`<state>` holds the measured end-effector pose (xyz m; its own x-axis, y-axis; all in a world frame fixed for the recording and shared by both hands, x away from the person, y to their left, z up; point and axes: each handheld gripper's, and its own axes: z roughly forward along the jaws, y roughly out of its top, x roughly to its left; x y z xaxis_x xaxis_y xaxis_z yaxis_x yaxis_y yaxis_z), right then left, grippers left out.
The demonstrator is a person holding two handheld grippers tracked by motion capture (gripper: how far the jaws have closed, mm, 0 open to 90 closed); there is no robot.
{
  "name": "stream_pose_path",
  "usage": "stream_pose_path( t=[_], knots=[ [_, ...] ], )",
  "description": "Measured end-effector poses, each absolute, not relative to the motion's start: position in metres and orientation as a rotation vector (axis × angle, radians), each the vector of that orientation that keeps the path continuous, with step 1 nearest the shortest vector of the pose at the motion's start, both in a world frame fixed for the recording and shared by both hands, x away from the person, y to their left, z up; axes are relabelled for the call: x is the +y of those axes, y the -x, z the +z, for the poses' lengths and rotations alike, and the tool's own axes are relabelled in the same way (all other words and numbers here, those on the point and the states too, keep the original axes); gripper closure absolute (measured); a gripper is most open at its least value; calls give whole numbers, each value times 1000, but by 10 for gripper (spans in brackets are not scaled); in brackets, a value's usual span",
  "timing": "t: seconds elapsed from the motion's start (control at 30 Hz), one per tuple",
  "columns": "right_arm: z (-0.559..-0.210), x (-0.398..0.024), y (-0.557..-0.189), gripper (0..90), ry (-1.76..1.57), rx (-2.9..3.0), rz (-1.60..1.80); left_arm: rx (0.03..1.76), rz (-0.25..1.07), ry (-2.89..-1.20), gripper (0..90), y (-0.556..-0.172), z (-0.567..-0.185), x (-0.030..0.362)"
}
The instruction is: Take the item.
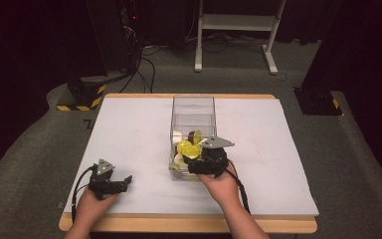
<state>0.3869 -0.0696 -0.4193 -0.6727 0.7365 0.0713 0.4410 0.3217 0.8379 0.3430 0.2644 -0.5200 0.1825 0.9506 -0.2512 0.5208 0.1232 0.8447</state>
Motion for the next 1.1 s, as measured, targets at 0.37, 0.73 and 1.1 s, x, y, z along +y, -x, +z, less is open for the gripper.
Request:
stream_pose_path(
  t=[0.37,0.73,1.1],
  knots=[
    [-418,-59,-396,233,-1040,2295,1261,1466,581,-1528,136,-343,-520,265],
    [-420,-61,-400,280,-1068,2302,1216,1465,580,-1528,137,-343,-520,265],
    [-422,-60,-401,312,-1061,2338,1187,1465,581,-1528,136,-343,-520,265]
  ],
)
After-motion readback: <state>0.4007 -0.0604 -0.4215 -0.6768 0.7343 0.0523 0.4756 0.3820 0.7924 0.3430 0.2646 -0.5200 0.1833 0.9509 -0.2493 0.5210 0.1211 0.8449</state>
